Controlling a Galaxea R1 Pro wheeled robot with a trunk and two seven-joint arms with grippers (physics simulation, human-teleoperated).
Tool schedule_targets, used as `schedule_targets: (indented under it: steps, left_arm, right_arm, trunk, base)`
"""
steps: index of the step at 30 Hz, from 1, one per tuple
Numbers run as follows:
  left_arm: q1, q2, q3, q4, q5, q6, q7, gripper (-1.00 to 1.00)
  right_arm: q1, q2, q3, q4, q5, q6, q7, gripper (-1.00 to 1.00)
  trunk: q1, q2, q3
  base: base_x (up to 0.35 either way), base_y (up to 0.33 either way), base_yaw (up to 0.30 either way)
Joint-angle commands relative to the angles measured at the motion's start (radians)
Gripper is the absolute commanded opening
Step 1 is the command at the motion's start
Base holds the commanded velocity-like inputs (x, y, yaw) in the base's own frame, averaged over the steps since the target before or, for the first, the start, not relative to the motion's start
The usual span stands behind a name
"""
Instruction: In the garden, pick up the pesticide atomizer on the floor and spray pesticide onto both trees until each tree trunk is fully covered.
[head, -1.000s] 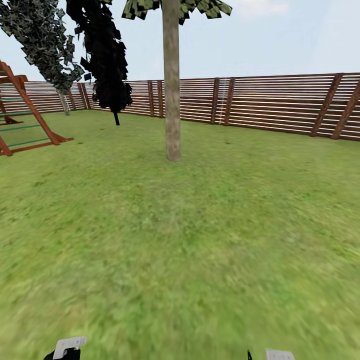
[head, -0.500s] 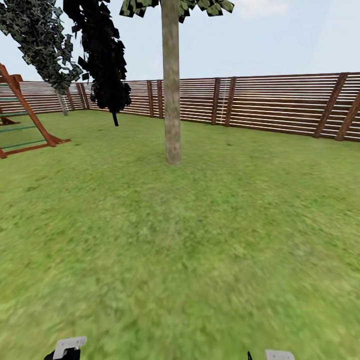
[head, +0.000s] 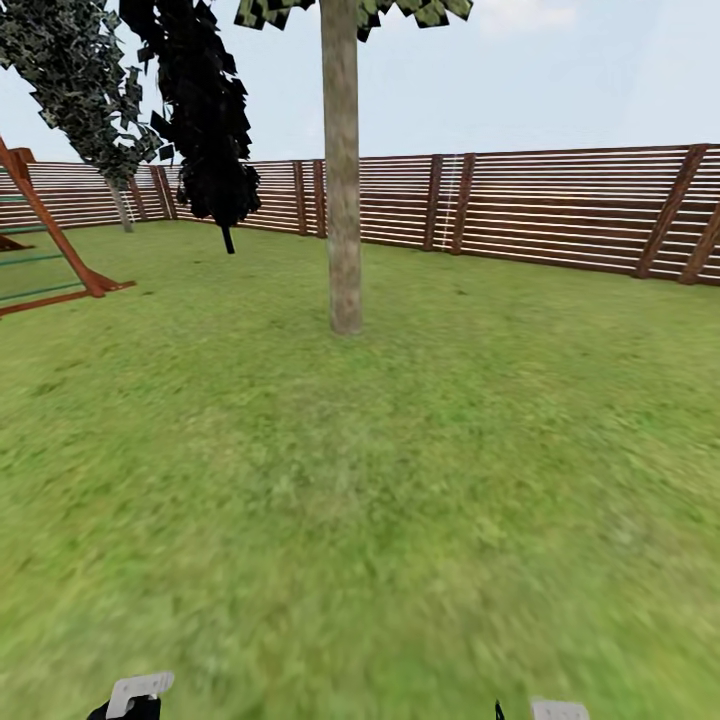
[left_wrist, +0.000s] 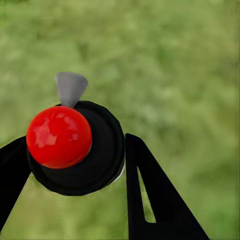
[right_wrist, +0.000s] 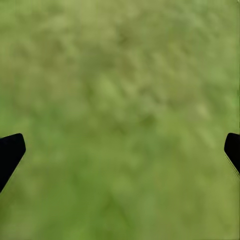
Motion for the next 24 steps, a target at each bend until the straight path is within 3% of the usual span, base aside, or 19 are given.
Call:
schedule_targets:
  steps: [1,24]
  left_arm:
    - [-0.001,0.000,-0.007,0.001,0.011,-0.003,-0.005,-1.00]
    - [-0.001,0.000,-0.007,0.000,0.011,-0.003,-0.005,-1.00]
  right_arm:
    - [-0.001,0.000,-0.005,0.001,0.011,-0.003,-0.005,1.00]
    - [-0.001,0.000,-0.005,0.001,0.011,-0.003,-0.005,1.00]
  trunk:
    - [0.000,0.000,-0.001]
    - [0.000,0.000,-0.001]
  base:
    - [0.340,0.000,0.000]
    - [0.340,0.000,0.000]
